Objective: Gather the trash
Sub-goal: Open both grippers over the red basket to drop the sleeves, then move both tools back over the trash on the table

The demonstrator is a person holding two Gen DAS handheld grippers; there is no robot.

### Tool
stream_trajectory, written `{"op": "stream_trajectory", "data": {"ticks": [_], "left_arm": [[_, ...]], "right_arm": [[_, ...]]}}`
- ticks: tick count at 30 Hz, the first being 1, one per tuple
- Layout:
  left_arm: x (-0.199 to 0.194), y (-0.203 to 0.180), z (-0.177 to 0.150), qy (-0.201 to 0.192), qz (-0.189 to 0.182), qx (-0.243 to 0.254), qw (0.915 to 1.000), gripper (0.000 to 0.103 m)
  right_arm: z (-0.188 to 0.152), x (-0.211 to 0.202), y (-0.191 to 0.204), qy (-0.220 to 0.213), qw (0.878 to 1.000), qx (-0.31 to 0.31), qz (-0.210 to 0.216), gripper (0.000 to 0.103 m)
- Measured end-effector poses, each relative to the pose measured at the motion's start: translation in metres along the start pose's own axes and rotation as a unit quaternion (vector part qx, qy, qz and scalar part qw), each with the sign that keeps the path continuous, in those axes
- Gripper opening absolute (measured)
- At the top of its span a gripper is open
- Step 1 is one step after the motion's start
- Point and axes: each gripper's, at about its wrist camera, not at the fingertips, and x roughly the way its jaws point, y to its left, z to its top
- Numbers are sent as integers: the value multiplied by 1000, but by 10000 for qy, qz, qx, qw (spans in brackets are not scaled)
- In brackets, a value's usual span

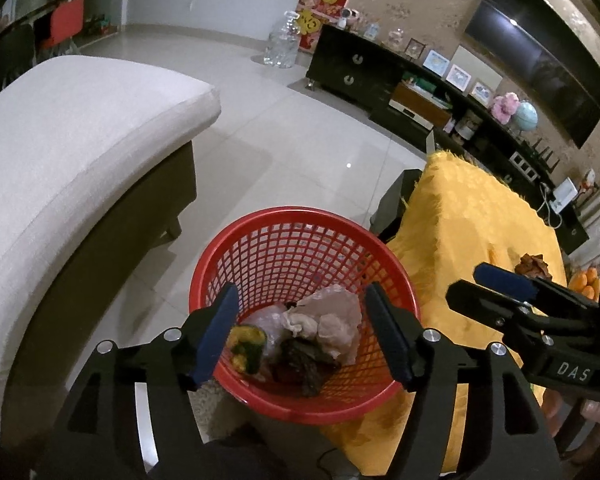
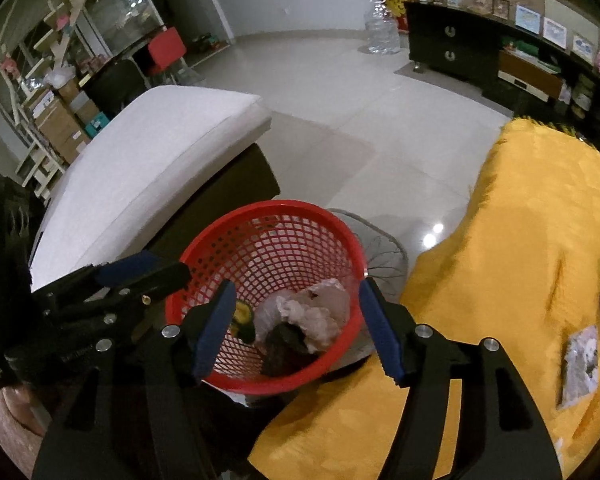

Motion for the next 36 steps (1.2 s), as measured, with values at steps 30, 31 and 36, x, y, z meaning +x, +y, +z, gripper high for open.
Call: {"op": "stream_trajectory", "data": {"ticks": [30, 31, 36], "left_arm": [[30, -145, -34, 560, -665, 1231, 9886, 67], [32, -150, -35, 582, -696, 1277, 9877, 67], [43, -182, -43, 744, -833, 1545, 9817, 68]], "right_arm": [[-131, -115, -163, -694, 9656, 1189, -2208, 76], [-138, -121, -171, -709, 9628, 1288, -2267, 76], [-161, -140, -200, -786, 9515, 1656, -2470, 76]]}}
